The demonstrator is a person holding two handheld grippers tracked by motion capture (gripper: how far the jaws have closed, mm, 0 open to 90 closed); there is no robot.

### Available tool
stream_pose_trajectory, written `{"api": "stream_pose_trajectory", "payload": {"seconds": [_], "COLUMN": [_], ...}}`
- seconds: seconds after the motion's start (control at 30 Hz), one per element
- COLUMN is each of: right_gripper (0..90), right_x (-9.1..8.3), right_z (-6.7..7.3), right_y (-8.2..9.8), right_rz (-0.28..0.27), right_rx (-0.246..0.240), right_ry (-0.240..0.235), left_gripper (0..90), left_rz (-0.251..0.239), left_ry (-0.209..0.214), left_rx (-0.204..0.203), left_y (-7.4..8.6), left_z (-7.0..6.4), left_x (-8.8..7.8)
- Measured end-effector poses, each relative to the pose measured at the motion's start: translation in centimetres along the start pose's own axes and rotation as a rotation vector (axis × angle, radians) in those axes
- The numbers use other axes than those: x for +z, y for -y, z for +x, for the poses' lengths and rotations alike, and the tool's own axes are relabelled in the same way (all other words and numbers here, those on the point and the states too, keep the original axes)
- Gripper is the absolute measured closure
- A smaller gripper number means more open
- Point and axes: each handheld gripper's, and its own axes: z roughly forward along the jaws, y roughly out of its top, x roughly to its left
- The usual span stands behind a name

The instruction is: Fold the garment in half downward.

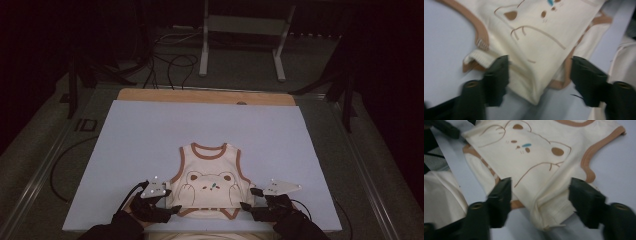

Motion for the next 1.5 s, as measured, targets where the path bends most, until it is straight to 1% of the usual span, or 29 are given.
{"api": "stream_pose_trajectory", "payload": {"seconds": [0.03,0.07,0.1,0.13,0.17,0.2,0.23,0.27,0.3,0.33,0.37,0.47,0.53,0.63,0.73,0.77,0.83,0.87,0.93,0.97,1.13,1.2,1.23,1.3,1.4,1.43,1.47,1.5], "right_gripper": [26.7,24.1,19.7,17.8,17.8,13.9,14.1,13.8,13.7,13.7,13.6,13.2,13.1,12.2,12.0,12.0,12.0,11.9,11.9,11.8,11.5,11.5,11.5,11.5,11.5,11.5,11.5,11.5], "right_x": [-0.1,-0.1,-0.2,-0.2,-0.2,-0.3,-0.3,-0.4,-0.5,-0.6,-0.7,-1.0,-1.1,-1.4,-1.7,-1.9,-2.1,-2.2,-2.4,-2.5,-2.8,-2.8,-2.9,-2.9,-2.9,-2.9,-2.9,-2.9], "right_z": [0.0,0.0,0.0,0.0,0.0,0.0,0.0,0.0,0.0,0.0,0.0,0.0,-0.1,-0.1,-0.3,-0.5,-0.7,-0.8,-1.1,-1.2,-1.9,-2.1,-2.3,-2.5,-2.8,-3.0,-3.1,-3.3], "right_y": [-0.1,-0.1,-0.2,-0.3,-0.3,-0.4,-0.5,-0.5,-0.6,-0.6,-0.7,-0.9,-1.2,-1.6,-2.1,-2.4,-2.9,-3.2,-3.8,-4.2,-5.8,-6.3,-6.6,-7.1,-7.9,-8.1,-8.3,-8.5], "right_rz": [-0.006,-0.013,-0.023,-0.025,-0.025,-0.027,-0.032,-0.037,-0.042,-0.048,-0.053,-0.068,-0.072,-0.076,-0.087,-0.091,-0.093,-0.092,-0.104,-0.110,-0.131,-0.139,-0.141,-0.144,-0.152,-0.156,-0.155,-0.159], "right_rx": [0.004,0.001,0.001,0.010,0.010,0.017,0.020,0.018,0.015,0.018,0.020,0.023,0.018,0.016,0.021,0.016,0.011,-0.001,-0.002,0.000,-0.024,-0.024,-0.031,-0.041,-0.043,-0.050,-0.047,-0.050], "right_ry": [0.002,-0.001,-0.010,-0.009,-0.009,-0.032,-0.039,-0.041,-0.038,-0.030,-0.033,-0.029,-0.026,-0.022,-0.007,0.001,0.008,0.012,0.019,0.015,0.026,0.027,0.030,0.037,0.047,0.047,0.052,0.054], "left_gripper": [25.7,20.6,17.1,14.3,13.1,10.8,6.9,2.1,0.2,0.2,0.2,0.2,0.2,0.2,0.2,0.2,0.2,0.2,0.2,0.2,0.2,0.2,0.2,0.2,0.2,0.2,0.2,0.2], "left_rz": [-0.006,-0.006,-0.013,-0.014,-0.014,-0.010,-0.005,0.004,0.001,0.001,-0.008,-0.028,-0.045,-0.057,-0.068,-0.069,-0.067,-0.066,-0.066,-0.065,-0.060,-0.065,-0.062,-0.065,-0.065,-0.062,-0.065,-0.066], "left_ry": [0.002,0.002,0.019,0.024,0.024,0.056,0.067,0.069,0.063,0.063,0.064,0.063,0.045,0.039,0.026,0.023,0.019,0.016,0.008,0.009,0.018,0.017,0.018,0.024,0.031,0.030,0.028,0.035], "left_rx": [0.010,0.010,0.018,0.029,0.029,0.034,0.026,0.033,0.038,0.043,0.043,0.067,0.076,0.088,0.109,0.111,0.128,0.132,0.139,0.142,0.157,0.160,0.168,0.167,0.182,0.189,0.191,0.191], "left_y": [-0.1,-0.1,-0.2,-0.3,-0.3,-0.5,-0.6,-0.7,-0.8,-1.0,-1.1,-1.4,-1.8,-2.5,-3.2,-3.4,-3.9,-4.1,-4.6,-4.9,-5.9,-6.3,-6.5,-6.9,-7.4,-7.6,-7.7,-7.9], "left_z": [-0.1,-0.1,-0.2,-0.3,-0.3,-0.2,-0.2,-0.2,-0.2,-0.2,-0.2,-0.1,0.0,0.4,1.0,1.1,1.5,1.7,2.1,2.3,3.3,3.5,3.6,3.8,4.1,4.2,4.3,4.4], "left_x": [0.0,0.0,-0.1,-0.1,-0.1,-0.1,-0.1,-0.1,-0.2,-0.3,-0.4,-0.8,-1.1,-1.7,-2.2,-2.2,-2.3,-2.3,-2.3,-2.3,-2.4,-2.4,-2.5,-2.4,-2.4,-2.4,-2.3,-2.3]}}
